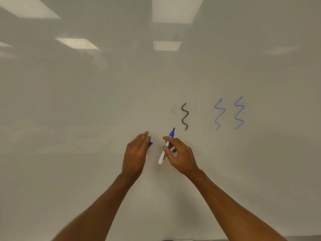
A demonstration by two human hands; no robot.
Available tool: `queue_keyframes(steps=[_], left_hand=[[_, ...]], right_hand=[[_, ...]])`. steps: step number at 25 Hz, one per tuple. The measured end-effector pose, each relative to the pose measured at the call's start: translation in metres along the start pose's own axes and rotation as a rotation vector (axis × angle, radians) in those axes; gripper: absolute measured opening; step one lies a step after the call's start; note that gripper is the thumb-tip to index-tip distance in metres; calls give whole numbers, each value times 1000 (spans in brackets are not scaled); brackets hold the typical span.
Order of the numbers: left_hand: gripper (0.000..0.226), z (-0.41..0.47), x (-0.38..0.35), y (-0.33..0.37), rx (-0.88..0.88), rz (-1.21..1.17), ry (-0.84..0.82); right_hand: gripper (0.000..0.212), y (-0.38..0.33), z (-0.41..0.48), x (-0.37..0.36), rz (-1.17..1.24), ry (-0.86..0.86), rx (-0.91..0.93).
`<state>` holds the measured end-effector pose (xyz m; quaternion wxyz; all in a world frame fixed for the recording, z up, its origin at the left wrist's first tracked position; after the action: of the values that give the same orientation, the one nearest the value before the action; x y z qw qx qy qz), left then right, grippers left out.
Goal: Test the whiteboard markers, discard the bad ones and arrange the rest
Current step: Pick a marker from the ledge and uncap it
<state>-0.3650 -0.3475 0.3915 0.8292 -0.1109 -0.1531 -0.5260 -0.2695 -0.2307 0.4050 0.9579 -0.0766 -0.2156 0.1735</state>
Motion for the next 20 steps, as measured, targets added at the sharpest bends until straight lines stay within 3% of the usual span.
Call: queue_keyframes(steps=[3,5,6,10,14,20], left_hand=[[44,42,23,-14,-18,55,62],[45,59,27,-20,-56,73,64],[46,65,27,-22,-73,80,59],[45,83,21,-23,-129,92,41],[48,89,9,-26,-109,59,41],[49,86,-1,-29,-102,82,121]], right_hand=[[59,-19,39,8,-16,46,108],[73,-20,54,8,-17,67,88],[71,-18,59,10,-5,106,71],[29,-34,68,26,-21,354,218],[24,-10,80,22,124,386,-13],[19,0,88,22,-82,526,24]])
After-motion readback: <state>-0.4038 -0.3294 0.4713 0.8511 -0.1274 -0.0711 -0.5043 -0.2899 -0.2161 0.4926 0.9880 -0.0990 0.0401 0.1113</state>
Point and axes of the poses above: each hand's wrist, its own z-axis towards the middle knuckle, its own x-axis out of the back of the hand, y = z × x, the point moved 10 cm from there along z, towards the middle knuckle, and after that the axes turned 1 degree about x, right-handed, at the moved point
